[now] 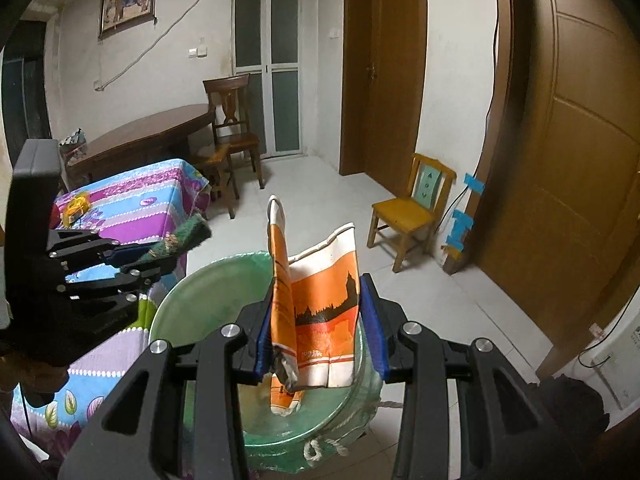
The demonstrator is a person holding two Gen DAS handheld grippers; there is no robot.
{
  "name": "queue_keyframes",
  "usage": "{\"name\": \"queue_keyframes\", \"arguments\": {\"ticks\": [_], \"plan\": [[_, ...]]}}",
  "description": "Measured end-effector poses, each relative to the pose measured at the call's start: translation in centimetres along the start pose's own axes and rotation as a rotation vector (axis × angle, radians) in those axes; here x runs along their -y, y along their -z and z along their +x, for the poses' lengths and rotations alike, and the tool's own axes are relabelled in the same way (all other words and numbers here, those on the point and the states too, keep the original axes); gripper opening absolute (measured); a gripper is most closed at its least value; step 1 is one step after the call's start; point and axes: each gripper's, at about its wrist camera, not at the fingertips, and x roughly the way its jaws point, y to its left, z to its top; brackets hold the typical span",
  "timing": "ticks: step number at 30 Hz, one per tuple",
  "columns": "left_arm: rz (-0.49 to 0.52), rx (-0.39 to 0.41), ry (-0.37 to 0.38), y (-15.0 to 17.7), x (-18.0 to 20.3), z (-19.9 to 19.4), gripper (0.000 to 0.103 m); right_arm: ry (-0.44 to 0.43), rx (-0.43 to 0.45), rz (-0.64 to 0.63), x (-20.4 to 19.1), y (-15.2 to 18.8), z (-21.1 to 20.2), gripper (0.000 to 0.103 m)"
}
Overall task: Collect trash
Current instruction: 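Carry the green pad and orange paper with both tools over the bin, then open both tools to drop the pad and paper into the bin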
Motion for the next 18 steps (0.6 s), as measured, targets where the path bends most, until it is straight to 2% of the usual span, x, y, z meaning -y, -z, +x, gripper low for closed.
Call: {"name": "queue_keyframes", "arguments": {"ticks": [18], "plan": [[-0.001, -0.046, 0.026, 0.5, -0.4, 2.1, 0.02, -0.034, -0.033, -0.007, 0.2, -0.4, 1.4, 0.037]]}}
